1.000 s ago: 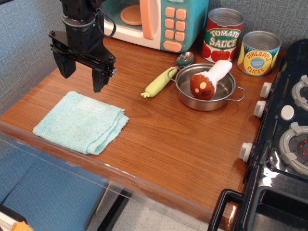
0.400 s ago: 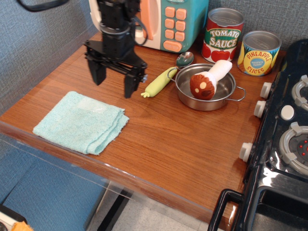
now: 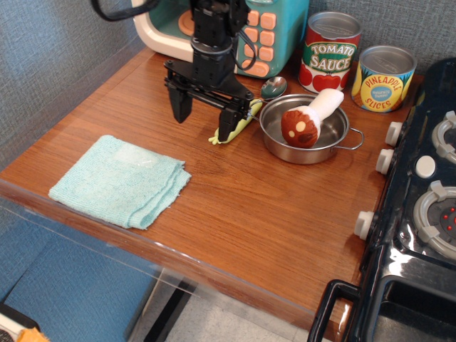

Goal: Move the yellow spoon to the left of the towel

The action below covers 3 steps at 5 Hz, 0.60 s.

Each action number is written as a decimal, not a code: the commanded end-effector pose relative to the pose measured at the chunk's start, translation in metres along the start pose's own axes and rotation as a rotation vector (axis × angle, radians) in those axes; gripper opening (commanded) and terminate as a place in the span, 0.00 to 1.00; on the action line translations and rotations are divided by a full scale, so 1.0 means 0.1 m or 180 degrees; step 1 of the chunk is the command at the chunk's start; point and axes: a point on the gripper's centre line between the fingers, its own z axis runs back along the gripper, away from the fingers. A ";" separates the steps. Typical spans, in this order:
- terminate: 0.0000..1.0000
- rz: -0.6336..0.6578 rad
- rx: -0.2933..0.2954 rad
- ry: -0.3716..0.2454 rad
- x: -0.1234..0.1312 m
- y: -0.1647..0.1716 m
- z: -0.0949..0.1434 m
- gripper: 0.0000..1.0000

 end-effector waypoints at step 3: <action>0.00 0.0325 -0.0151 0.0032 0.23 -0.03 -0.16 1.00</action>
